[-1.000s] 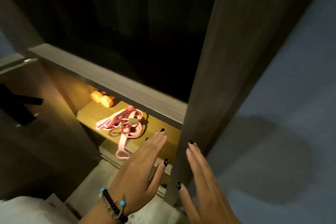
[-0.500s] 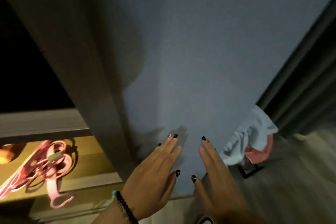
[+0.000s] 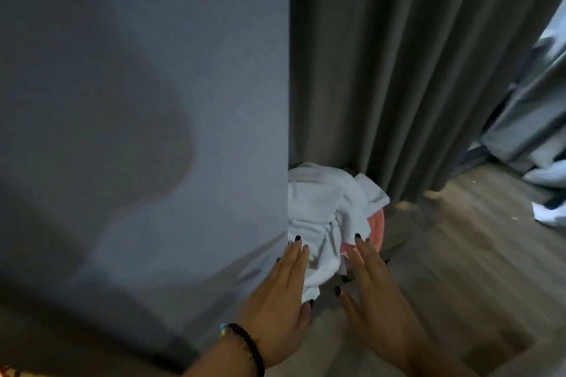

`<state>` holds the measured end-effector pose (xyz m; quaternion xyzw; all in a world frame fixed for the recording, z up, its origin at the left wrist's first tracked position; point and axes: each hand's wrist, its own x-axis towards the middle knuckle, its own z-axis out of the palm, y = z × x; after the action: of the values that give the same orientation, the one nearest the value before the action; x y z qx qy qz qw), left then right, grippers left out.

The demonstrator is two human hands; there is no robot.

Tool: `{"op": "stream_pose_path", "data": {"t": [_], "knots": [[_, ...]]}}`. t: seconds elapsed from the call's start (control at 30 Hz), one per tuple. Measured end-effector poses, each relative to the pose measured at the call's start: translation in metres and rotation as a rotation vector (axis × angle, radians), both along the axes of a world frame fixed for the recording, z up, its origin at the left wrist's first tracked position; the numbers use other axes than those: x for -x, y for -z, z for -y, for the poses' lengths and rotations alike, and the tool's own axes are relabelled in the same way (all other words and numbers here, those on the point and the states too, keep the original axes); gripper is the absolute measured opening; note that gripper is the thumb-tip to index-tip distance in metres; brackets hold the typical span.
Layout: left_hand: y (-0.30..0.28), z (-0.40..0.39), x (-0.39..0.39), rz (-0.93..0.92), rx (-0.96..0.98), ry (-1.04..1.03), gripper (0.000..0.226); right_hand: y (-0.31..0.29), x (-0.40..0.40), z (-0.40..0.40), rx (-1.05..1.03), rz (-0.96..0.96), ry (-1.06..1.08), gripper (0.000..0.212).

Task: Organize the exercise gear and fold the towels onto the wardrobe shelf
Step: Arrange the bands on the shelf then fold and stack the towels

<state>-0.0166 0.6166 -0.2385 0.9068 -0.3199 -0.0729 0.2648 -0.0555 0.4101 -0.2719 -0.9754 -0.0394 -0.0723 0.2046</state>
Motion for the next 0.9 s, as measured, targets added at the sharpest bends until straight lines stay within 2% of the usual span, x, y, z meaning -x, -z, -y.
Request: {"op": "stream_pose_path", "data": {"t": [0.07, 0.2, 0.43, 0.7, 0.9], "knots": [[0.016, 0.027, -0.010, -0.058, -0.017, 0.010, 0.081, -0.001, -0.013, 0.026, 0.066, -0.116, 0.035, 0.079], [0.036, 0.077, -0.039, -0.102, -0.014, -0.013, 0.086, -0.014, -0.040, 0.072, 0.102, -0.229, 0.057, 0.079], [0.042, 0.147, -0.098, -0.106, -0.051, -0.096, 0.084, -0.020, -0.099, 0.135, 0.130, -0.311, 0.047, 0.085], [0.078, 0.188, -0.152, -0.303, -0.133, -0.276, 0.093, -0.011, -0.132, 0.165, 0.138, -0.400, -0.036, 0.084], [0.099, 0.201, -0.210, -0.303, -0.308, -0.420, 0.089, -0.004, -0.154, 0.187, 0.140, -0.433, -0.023, 0.083]]}}
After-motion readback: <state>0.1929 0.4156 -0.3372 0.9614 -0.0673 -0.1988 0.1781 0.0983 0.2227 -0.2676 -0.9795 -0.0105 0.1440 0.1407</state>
